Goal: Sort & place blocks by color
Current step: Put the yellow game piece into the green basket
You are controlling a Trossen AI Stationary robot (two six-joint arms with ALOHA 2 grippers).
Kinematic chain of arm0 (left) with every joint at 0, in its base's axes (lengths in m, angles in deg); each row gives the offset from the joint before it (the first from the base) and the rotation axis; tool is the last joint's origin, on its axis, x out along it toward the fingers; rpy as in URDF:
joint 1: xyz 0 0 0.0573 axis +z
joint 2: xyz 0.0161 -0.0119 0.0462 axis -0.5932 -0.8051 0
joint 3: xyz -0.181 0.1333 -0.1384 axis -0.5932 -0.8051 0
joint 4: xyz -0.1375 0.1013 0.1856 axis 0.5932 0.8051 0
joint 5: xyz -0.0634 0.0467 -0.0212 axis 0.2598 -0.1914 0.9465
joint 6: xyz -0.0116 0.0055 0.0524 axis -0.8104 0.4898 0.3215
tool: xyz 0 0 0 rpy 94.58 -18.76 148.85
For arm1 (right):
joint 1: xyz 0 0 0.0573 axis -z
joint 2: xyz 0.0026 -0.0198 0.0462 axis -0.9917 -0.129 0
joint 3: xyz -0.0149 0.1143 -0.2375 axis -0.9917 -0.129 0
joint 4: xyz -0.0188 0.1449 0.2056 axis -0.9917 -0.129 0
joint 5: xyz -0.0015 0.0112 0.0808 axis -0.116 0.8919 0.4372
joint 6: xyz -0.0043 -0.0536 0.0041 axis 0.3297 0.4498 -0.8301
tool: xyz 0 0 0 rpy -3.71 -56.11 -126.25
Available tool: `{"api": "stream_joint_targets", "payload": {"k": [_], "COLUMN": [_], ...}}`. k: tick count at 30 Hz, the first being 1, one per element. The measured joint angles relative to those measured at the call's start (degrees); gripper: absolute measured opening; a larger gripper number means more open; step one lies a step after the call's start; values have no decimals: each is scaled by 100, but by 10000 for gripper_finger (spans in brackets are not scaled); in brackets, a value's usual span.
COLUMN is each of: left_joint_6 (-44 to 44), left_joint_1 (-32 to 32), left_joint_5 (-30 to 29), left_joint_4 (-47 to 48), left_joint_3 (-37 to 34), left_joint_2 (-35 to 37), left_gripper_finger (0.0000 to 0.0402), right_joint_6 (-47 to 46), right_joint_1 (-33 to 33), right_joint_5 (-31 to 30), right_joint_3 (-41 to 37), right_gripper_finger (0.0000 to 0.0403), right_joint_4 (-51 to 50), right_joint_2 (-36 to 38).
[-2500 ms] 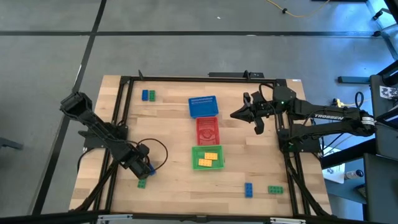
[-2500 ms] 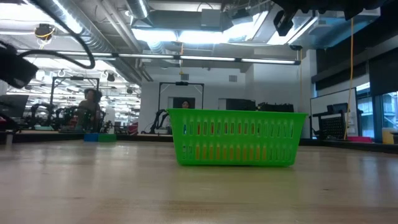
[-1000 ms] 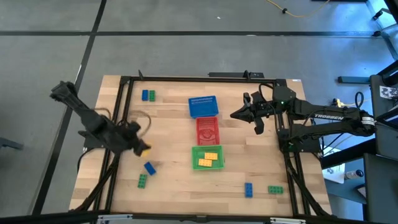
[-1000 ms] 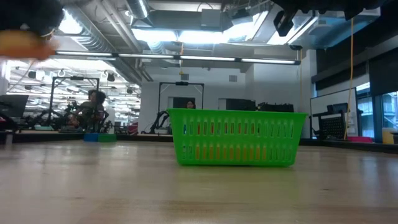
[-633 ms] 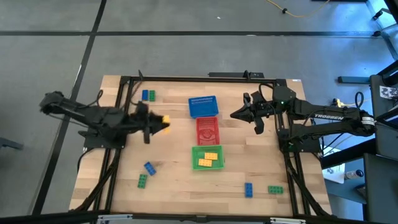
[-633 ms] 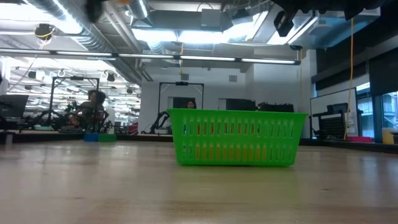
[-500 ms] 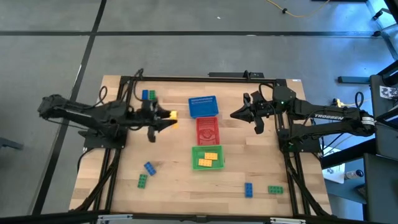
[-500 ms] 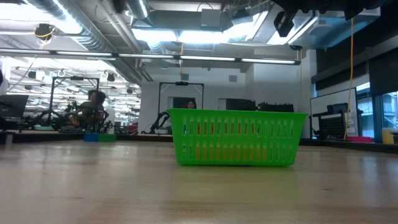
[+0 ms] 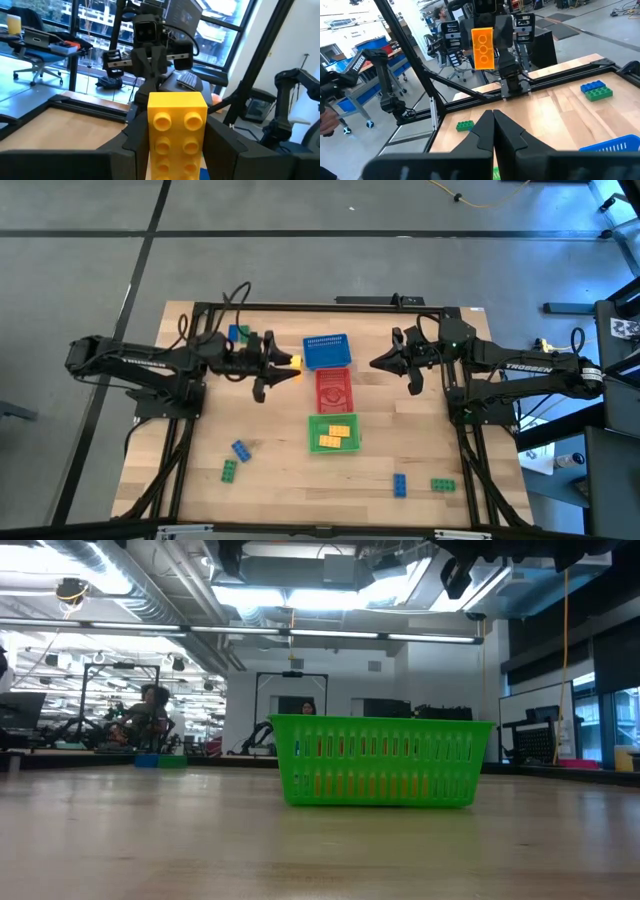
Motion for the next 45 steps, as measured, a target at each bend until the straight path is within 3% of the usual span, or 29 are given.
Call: {"api": "stream_joint_targets", "payload": {"k": [10, 13, 22, 28, 35, 45], "left_joint_6": [-292, -462, 316, 801, 1089, 1882], "left_joint_1": [-30, -74, -612, -875, -934, -929], "left_joint_5": [-31, 80, 814, 1068, 836, 575], "left_joint_4": [-25, 258, 2652, 3318, 3676, 4608], "left_joint_3": [15, 352, 2658, 3635, 3862, 3860], "left_joint_2": [-6, -303, -2592, -4013, -4827, -5007], "left_gripper_finger": [131, 131, 131, 131, 131, 131], "right_joint_6": [23, 103, 290, 389, 456, 588], "right_joint_1": [0, 0, 0, 0, 2, 1], "right_joint_5": [0, 0, 3, 3, 3, 9], "right_joint_3": [0, 0, 0, 0, -1, -2], "right_gripper_finger": [0, 0, 0, 0, 0, 0], "right_joint_4": [-2, -4, -11, -16, -41, -41], "right_joint_2": [0, 0, 0, 0, 0, 0]}}
